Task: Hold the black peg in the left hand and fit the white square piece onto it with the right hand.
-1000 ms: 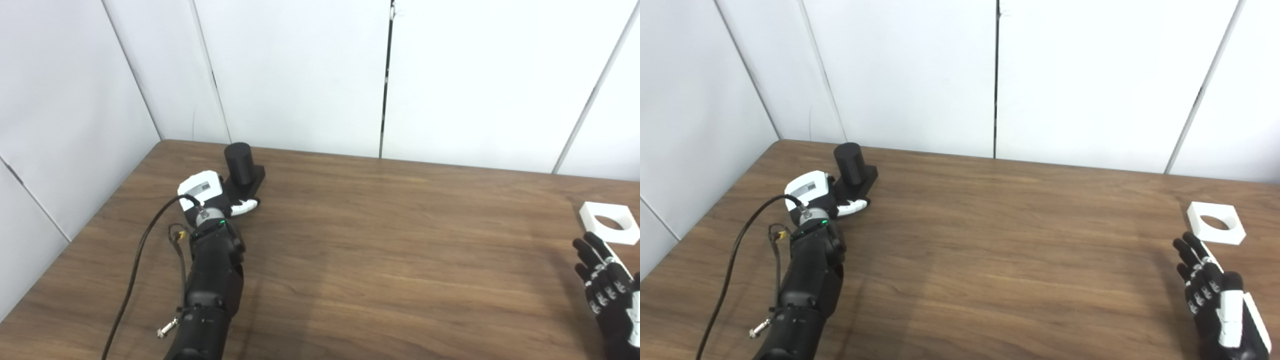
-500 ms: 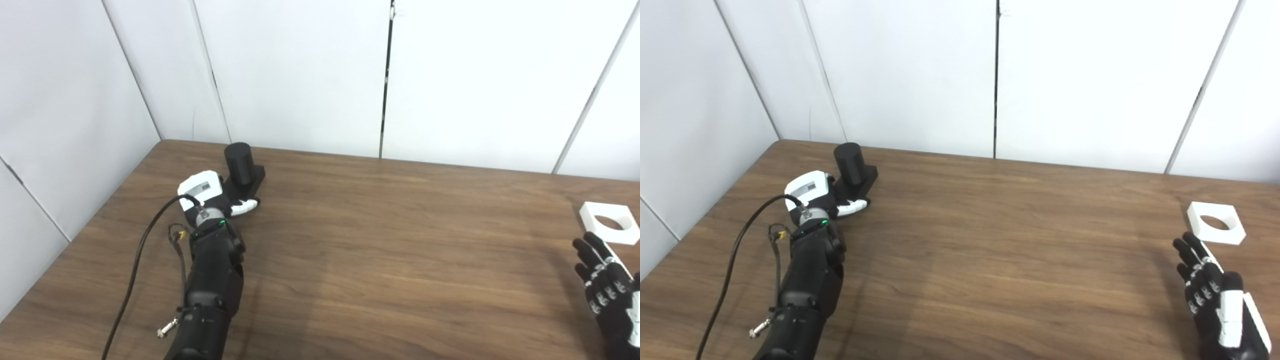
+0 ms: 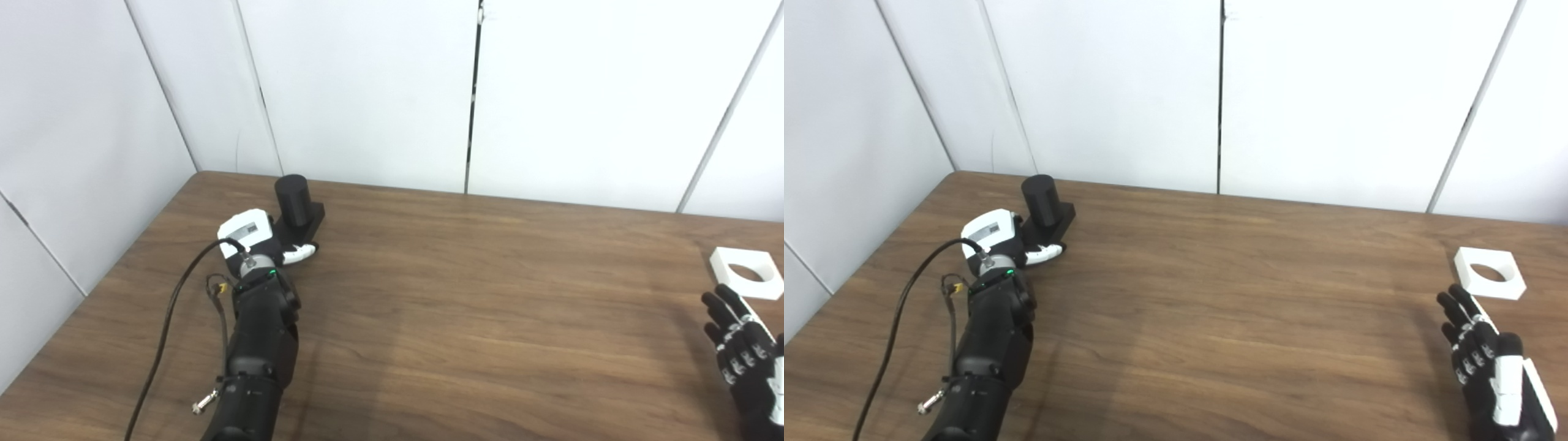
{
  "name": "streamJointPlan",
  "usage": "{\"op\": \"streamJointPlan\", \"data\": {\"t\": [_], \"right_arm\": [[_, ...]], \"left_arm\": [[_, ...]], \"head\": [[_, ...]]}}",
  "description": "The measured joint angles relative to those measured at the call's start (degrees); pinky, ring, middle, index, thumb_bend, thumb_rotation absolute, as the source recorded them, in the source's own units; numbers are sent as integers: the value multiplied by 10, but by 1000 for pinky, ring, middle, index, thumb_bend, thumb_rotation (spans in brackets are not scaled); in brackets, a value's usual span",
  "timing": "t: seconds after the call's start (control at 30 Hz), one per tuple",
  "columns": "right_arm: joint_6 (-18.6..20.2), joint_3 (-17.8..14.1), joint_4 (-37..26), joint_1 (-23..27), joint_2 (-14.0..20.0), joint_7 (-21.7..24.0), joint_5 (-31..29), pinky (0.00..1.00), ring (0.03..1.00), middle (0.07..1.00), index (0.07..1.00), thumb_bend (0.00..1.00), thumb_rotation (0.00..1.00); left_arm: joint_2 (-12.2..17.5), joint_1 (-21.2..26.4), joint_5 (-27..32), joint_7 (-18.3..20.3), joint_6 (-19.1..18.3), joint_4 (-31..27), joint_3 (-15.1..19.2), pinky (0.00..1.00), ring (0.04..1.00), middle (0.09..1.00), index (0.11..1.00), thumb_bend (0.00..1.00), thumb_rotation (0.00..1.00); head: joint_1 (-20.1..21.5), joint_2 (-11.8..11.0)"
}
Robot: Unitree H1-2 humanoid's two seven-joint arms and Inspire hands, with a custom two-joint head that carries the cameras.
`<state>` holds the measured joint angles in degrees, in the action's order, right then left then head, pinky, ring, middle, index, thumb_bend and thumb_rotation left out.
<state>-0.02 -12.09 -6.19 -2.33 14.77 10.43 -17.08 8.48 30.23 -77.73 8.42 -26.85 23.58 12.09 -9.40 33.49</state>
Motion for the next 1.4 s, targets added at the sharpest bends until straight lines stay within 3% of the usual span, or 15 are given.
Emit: {"op": "streamJointPlan", "data": {"t": [1.4], "right_arm": [[0,0,0,0,0,0,0,1000,990,919,922,758,1000]], "left_arm": [[0,0,0,0,0,0,0,998,996,980,873,755,615]], "head": [[0,0]]}}
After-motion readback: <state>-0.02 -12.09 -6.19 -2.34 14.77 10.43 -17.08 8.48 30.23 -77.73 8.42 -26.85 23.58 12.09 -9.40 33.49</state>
